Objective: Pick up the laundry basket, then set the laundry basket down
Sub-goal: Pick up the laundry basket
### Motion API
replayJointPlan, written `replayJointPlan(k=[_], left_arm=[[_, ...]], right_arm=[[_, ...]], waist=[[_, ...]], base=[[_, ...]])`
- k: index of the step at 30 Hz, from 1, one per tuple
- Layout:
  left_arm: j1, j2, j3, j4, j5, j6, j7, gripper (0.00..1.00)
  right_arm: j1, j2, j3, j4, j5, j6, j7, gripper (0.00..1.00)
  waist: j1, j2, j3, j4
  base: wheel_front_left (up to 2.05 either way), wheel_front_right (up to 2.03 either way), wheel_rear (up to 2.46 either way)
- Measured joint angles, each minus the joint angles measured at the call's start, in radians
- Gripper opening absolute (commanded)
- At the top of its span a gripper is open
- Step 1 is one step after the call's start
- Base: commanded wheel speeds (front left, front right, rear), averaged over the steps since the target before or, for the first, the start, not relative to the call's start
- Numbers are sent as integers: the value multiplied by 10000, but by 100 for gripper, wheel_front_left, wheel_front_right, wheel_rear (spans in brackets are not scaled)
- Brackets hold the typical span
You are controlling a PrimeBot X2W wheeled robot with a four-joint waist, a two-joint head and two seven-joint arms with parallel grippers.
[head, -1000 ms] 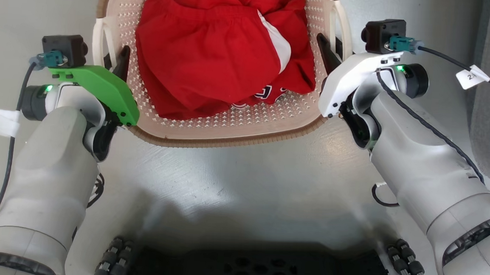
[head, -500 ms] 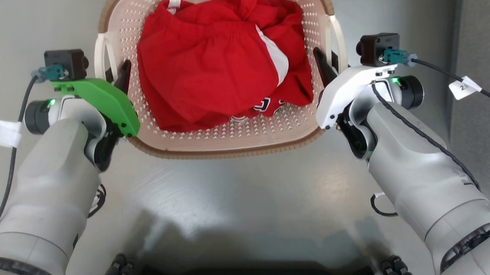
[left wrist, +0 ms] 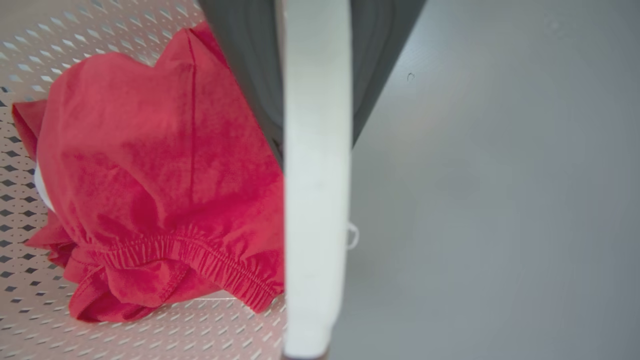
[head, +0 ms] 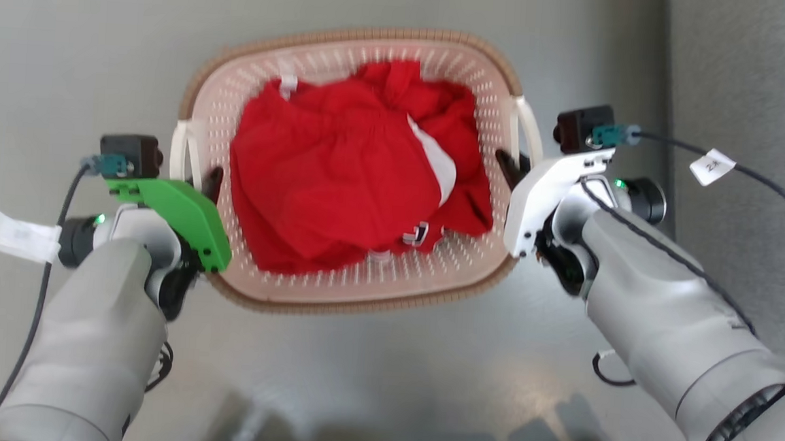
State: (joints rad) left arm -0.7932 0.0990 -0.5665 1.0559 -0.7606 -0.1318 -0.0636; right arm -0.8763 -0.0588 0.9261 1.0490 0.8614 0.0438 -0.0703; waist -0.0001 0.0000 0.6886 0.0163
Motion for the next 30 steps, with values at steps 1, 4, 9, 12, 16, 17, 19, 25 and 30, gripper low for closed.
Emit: replayJointPlan(k=[1,4,9,12,16,17,19,25,30], left_arm=[[65,2,-48,31,-88,0,90,0],[279,4,-128,107,-267,0,297,0],[593,2,-215,226,-441,-2,646,0],[840,0,-278,295,-533,-4,819,0],[1146,-2,-437,326,-656,-4,1101,0],[1229,-4,-481,330,-717,-4,1174,0],[1321,-10,-514,339,-763,-4,1264,0],[1818,-17,-589,368,-1045,-4,1772,0],[2056,-23,-702,366,-1206,-4,2146,0]], right_arm=[[78,8,29,0,67,0,84,0],[291,29,90,4,261,15,314,0],[628,63,169,21,656,33,738,0],[875,105,198,65,836,84,986,0],[1244,128,255,117,1172,88,1352,0],[1328,130,284,138,1216,90,1448,0],[1406,132,307,150,1273,92,1546,0],[1780,146,481,197,1553,176,2115,0],[1964,138,612,245,1779,176,2585,0]], waist=[[0,0,-138,-12],[0,0,-557,-53],[0,0,-1266,-148],[0,0,-1693,-214],[0,0,-2268,-307],[0,0,-2410,-329],[0,0,-2553,-351],[0,0,-3408,-482],[0,0,-4054,-586]], base=[[0,0,0],[0,0,0],[0,0,0],[0,0,0],[0,0,0],[0,0,0],[0,0,0],[0,0,0],[0,0,0]])
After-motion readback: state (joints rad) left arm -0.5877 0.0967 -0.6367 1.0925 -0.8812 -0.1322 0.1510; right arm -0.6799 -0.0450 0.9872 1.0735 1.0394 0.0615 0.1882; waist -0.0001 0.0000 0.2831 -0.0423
